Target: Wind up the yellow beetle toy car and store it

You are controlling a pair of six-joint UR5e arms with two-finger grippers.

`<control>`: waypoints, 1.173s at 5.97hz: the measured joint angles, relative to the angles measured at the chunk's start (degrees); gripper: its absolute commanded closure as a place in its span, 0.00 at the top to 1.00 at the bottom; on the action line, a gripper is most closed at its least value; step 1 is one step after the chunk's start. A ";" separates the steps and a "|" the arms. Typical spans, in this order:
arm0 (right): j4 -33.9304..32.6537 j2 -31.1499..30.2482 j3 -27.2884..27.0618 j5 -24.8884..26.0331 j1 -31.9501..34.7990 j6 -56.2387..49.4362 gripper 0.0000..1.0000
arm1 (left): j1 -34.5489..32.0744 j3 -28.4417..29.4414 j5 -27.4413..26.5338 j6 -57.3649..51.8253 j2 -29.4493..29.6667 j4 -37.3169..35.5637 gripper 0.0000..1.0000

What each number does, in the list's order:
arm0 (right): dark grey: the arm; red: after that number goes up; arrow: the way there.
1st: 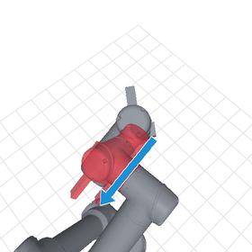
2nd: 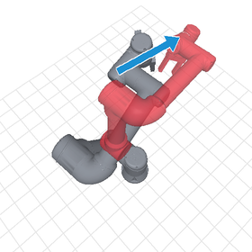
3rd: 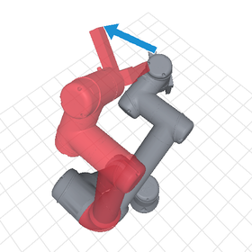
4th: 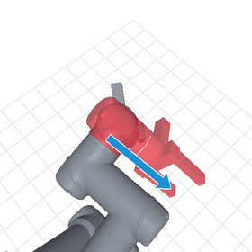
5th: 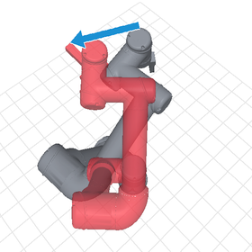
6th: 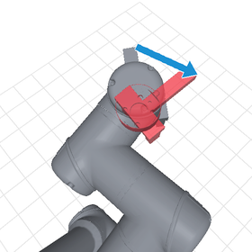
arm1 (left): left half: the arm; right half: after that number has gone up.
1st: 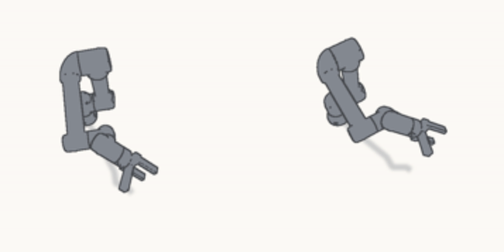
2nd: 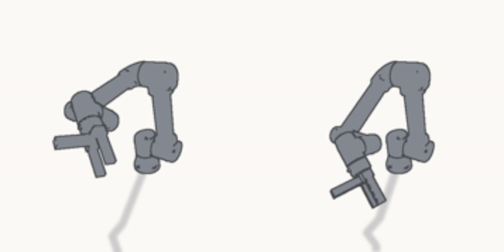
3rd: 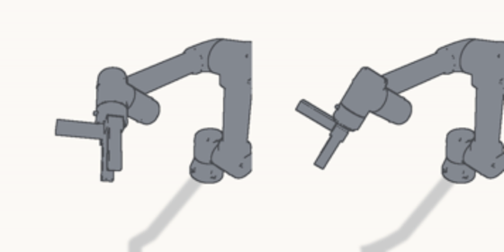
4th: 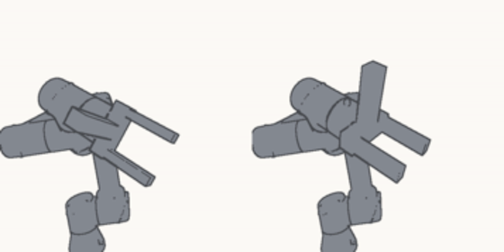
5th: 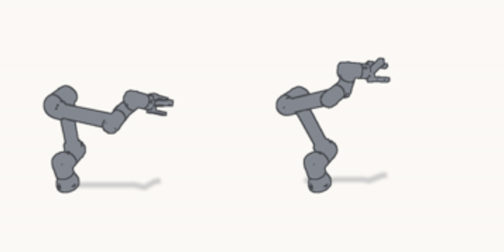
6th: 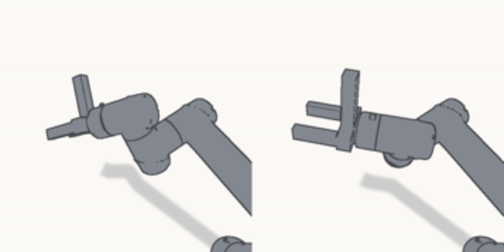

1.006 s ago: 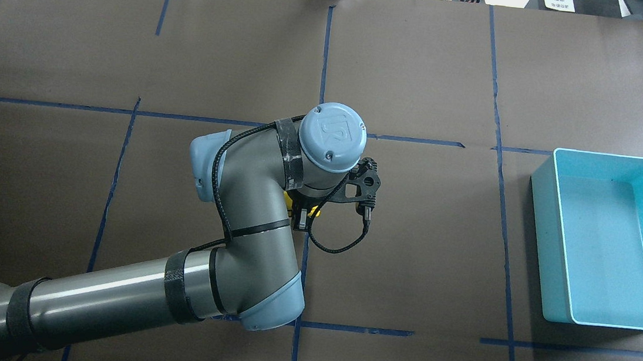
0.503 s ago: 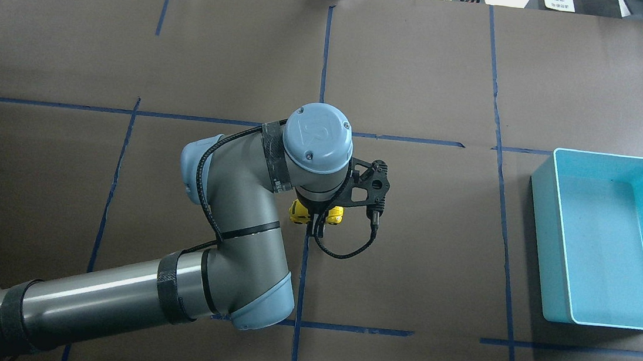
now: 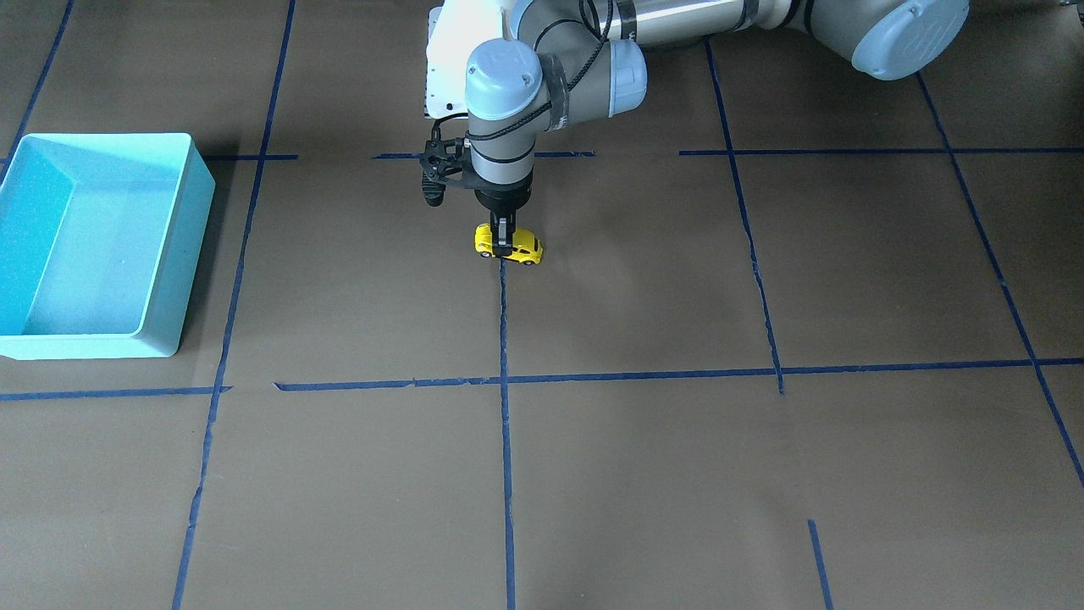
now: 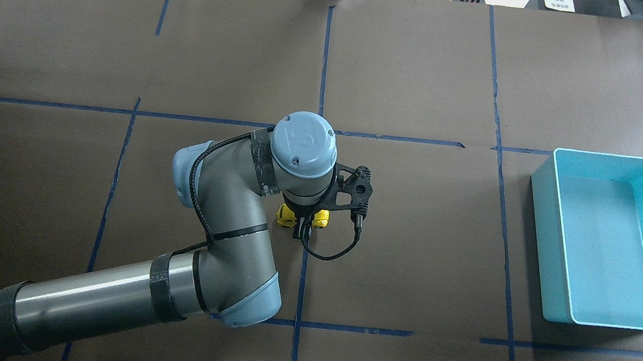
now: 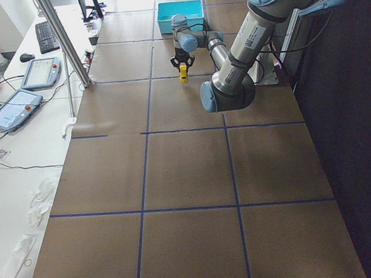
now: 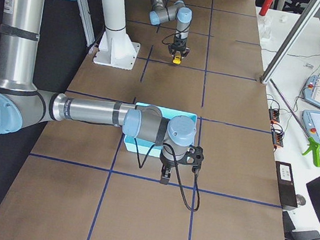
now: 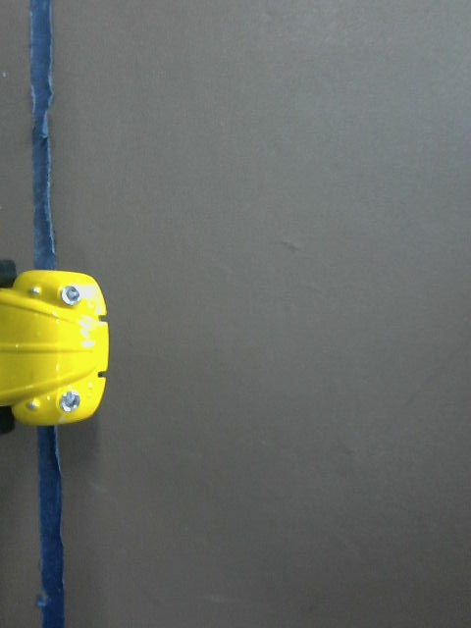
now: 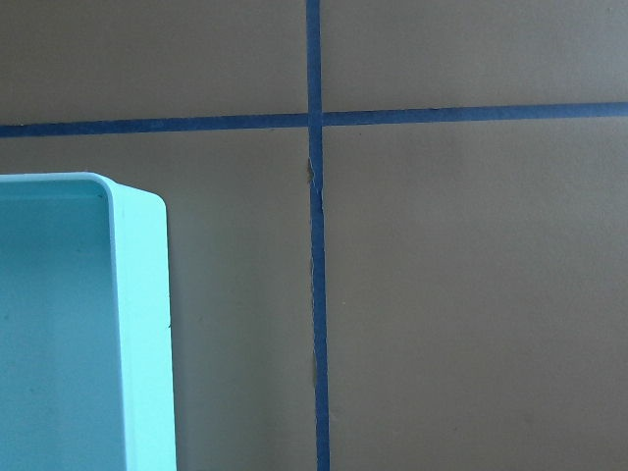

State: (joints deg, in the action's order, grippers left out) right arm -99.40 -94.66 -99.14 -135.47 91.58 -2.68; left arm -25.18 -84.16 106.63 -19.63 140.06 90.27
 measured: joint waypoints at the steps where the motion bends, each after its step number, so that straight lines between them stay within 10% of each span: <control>1: 0.00 0.00 0.00 0.03 0.00 0.02 1.00 | -0.02 0.25 -0.01 -0.01 -0.09 -0.09 0.05; 7: 0.00 -0.17 -0.26 0.03 0.00 -0.04 1.00 | -0.09 -4.09 -0.03 -0.43 -6.39 -0.43 0.05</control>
State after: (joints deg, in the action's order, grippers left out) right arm -99.40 -94.82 -99.40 -135.44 91.58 -2.72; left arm -25.27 -88.25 106.60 -20.07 133.67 89.83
